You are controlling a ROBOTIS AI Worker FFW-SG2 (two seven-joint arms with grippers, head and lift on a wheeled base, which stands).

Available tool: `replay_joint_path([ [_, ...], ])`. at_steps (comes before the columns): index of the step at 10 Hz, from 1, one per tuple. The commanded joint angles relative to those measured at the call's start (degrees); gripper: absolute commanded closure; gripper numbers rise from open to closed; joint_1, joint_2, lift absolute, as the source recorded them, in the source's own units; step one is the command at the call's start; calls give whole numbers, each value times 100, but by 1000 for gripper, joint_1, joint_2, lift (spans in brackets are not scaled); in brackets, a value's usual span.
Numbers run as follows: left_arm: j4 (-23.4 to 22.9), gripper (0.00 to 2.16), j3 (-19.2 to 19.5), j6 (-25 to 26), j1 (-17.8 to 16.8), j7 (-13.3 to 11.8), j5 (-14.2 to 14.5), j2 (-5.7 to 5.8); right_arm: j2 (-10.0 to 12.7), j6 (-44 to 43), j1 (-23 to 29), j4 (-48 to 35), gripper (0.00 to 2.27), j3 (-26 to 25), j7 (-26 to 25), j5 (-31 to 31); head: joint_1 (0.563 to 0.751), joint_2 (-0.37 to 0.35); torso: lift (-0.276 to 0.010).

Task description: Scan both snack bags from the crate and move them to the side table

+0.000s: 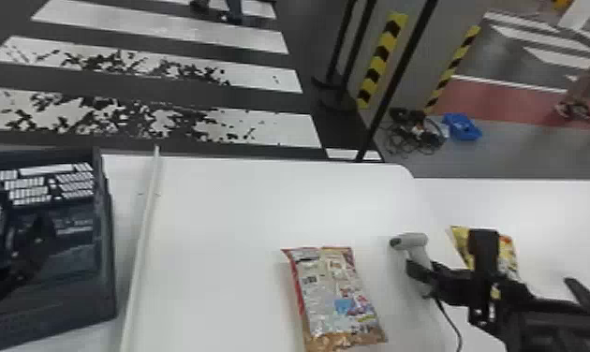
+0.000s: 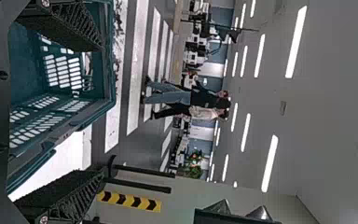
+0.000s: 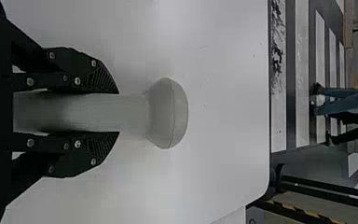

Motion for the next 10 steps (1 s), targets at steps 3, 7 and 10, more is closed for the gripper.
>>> replay_joint_path([
  [3,-26,53,-22,-38,-4,0,0,15,17,469,514,-917,2240,-471,-207,-243,695,-311,-95],
  [7,-70,53,-153,-55,-84,26,0,102,633,3369,1779,-4530,2240,-1323,-734,-849,695,-298,-95],
  [10,-114,53,-259,-55,-136,53,0,190,1503,3773,2280,-5813,2240,-1121,-875,-937,695,-231,-95],
])
